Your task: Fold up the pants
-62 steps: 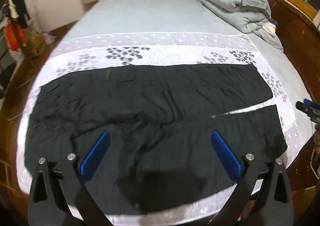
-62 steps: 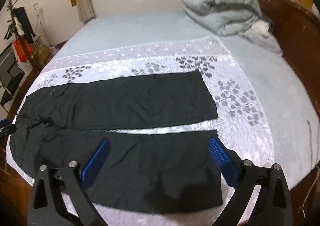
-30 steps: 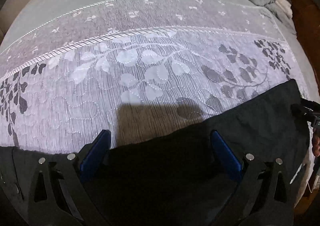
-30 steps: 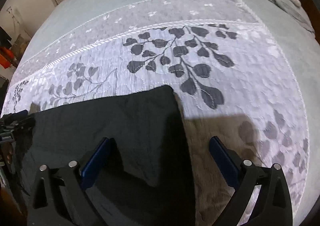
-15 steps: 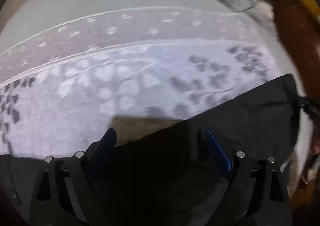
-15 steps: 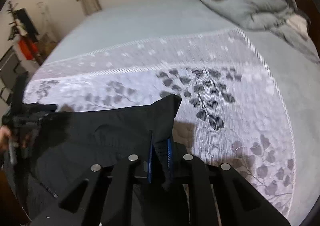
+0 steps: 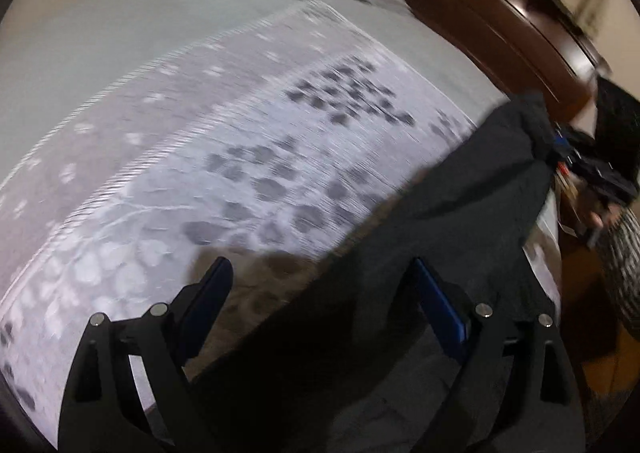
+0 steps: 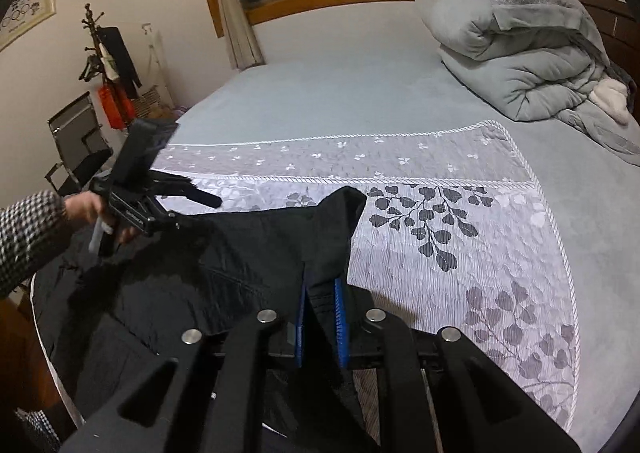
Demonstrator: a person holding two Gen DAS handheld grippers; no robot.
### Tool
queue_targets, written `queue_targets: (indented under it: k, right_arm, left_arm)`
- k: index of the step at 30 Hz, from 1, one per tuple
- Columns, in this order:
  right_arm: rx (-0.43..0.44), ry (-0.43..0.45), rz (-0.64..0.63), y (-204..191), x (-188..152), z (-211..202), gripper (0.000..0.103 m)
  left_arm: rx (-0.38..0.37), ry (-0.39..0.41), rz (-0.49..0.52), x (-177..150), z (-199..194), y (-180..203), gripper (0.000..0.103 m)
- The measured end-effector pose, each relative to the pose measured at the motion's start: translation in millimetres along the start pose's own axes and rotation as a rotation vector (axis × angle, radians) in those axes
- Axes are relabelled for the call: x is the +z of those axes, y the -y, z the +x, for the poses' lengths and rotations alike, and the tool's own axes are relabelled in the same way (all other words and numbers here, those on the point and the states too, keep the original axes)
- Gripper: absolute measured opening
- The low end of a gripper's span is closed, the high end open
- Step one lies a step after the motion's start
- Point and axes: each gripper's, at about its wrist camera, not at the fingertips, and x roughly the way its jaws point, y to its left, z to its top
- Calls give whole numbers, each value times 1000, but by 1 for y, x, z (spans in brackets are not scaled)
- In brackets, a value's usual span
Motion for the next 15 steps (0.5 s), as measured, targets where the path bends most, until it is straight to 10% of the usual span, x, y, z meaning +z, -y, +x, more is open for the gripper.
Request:
queue_targets:
  k: [7,9,15]
  right_arm:
    - [-1,4,14,5,-4,1,12]
    - [-7,5,32,7,-5,2,12]
    - [-14,32,67,7,-12,-9,12]
  left_arm:
    - [-89,-91,11,0,15,11,82]
    - [-83,-121,7,-6,16,12,41]
    - [-36,-106,31,-26,-4,31,7]
